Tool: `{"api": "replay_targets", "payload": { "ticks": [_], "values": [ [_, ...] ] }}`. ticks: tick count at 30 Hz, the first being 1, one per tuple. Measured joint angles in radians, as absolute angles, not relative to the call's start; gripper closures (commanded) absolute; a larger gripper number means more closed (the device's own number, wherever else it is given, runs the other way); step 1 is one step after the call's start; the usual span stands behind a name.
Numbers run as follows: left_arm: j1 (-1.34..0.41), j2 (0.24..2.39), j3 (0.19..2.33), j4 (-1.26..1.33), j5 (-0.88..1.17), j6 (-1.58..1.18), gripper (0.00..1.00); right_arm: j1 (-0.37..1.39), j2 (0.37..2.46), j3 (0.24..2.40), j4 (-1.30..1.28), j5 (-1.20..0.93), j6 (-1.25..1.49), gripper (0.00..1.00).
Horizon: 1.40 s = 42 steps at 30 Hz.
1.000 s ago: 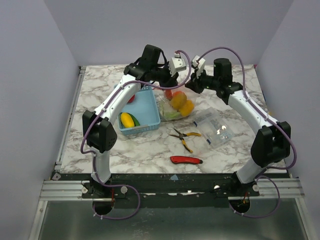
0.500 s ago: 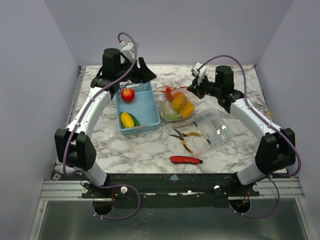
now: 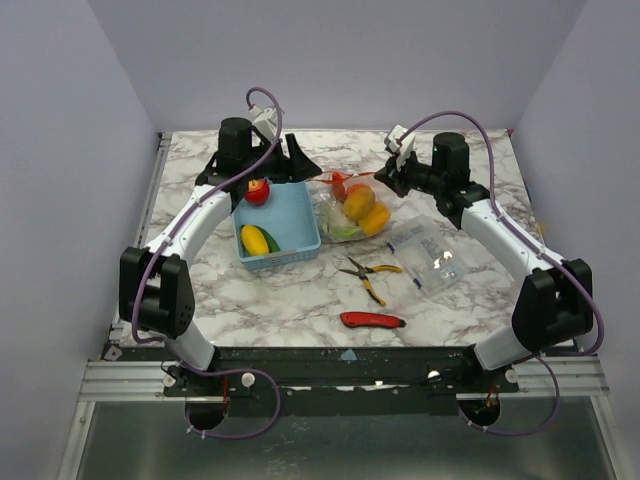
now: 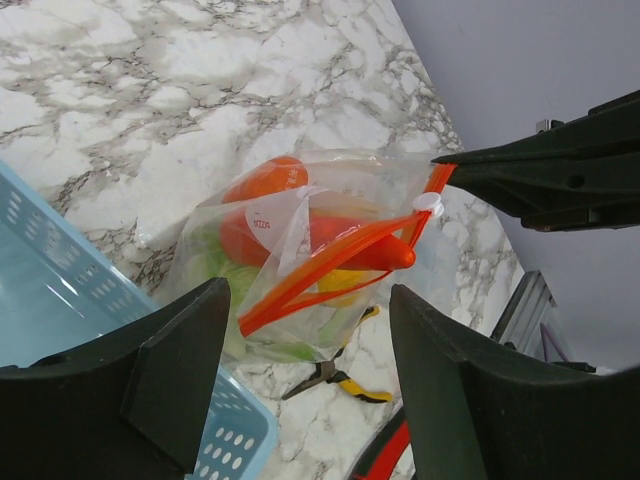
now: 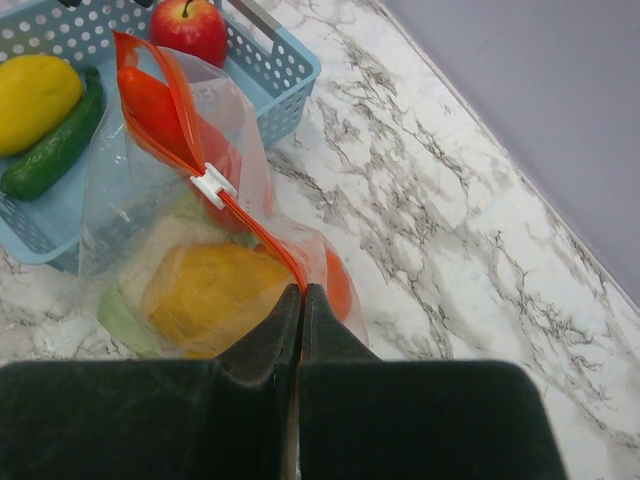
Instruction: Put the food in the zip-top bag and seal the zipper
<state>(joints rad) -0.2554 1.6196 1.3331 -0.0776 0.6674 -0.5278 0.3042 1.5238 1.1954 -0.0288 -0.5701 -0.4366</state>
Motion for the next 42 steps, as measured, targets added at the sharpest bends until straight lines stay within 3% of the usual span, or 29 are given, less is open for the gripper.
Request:
{"api": "replay_targets", "payload": {
  "ticks": [11,13,16,21,26,32,37,39,40,42],
  "values": [
    [-0.280,1.687,1.358,-0.093,0.687,-0.495,0.46,0.304,1.523,1.193,-0.017,-0.570,-0.434,1.00],
    [-0.284,1.678,1.323,-0.065,0.685,-0.488,0.41,0.304,1.523,1.193,-0.016,-0.570,-0.433,1.00],
    [-0.285,1.633,1.230,0.006,0.685,-0.458,0.26,0.304,1.522,1.192,-0.016,-0.570,-0.431,1.00],
    [-0.294,1.555,1.093,0.138,0.690,-0.305,0.26,0.304,1.513,1.187,-0.014,-0.570,-0.426,1.00],
    [-0.323,1.557,1.102,0.160,0.678,-0.142,0.32,0.304,1.511,1.184,-0.001,-0.570,-0.419,1.00],
    [-0.349,1.621,1.179,0.141,0.645,0.059,0.54,0.303,1.510,1.182,0.003,-0.570,-0.419,1.00],
    [-0.348,1.652,1.208,0.121,0.631,0.156,0.61,0.302,1.502,1.179,0.004,-0.569,-0.420,1.00],
    [-0.350,1.654,1.214,0.117,0.622,0.181,0.56,0.302,1.501,1.179,0.004,-0.569,-0.420,1.00],
    [-0.350,1.654,1.218,0.116,0.616,0.194,0.46,0.302,1.501,1.179,0.004,-0.568,-0.420,1.00],
    [-0.350,1.654,1.228,0.115,0.603,0.217,0.38,0.302,1.501,1.179,0.005,-0.568,-0.420,1.00]
  ]
}}
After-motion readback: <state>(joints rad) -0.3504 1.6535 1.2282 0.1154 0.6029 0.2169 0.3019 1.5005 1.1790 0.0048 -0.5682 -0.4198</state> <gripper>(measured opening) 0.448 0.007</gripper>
